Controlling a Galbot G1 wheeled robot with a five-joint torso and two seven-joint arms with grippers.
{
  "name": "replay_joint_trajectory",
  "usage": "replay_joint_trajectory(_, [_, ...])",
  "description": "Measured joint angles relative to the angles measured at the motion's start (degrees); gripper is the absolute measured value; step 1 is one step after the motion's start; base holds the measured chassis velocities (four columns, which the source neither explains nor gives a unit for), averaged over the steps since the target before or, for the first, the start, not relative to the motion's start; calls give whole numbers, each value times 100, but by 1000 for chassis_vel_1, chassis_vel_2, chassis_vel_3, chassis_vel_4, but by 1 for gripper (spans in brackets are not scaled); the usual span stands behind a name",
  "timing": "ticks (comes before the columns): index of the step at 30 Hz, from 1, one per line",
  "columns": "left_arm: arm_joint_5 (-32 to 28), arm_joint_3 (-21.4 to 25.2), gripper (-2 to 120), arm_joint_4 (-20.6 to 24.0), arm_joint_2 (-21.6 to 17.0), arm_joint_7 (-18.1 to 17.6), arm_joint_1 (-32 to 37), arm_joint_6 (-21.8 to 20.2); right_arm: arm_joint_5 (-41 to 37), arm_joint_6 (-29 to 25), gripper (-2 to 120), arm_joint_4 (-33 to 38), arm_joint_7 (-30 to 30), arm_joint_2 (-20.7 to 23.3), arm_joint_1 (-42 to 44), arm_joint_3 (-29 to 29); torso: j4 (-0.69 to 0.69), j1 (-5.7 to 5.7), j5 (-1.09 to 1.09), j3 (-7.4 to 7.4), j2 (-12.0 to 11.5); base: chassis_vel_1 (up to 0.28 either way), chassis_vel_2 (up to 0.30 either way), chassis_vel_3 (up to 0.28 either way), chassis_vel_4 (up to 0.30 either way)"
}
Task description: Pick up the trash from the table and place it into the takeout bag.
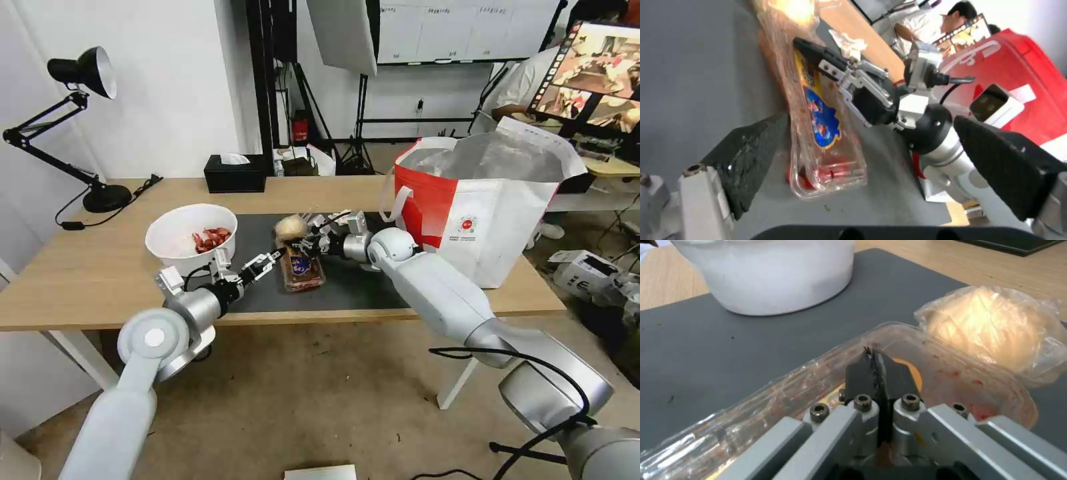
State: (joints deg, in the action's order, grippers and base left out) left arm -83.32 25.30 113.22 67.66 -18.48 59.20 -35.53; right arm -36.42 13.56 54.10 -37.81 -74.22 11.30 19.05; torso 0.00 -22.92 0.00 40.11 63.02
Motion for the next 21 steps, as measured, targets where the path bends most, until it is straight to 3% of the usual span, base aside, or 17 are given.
replay_joint_trajectory(21, [-35, -371, 100, -551, 159, -343, -446, -233, -11, 55, 0, 55, 12, 16, 33, -44, 0, 0, 0, 0, 0, 0, 0, 0, 0])
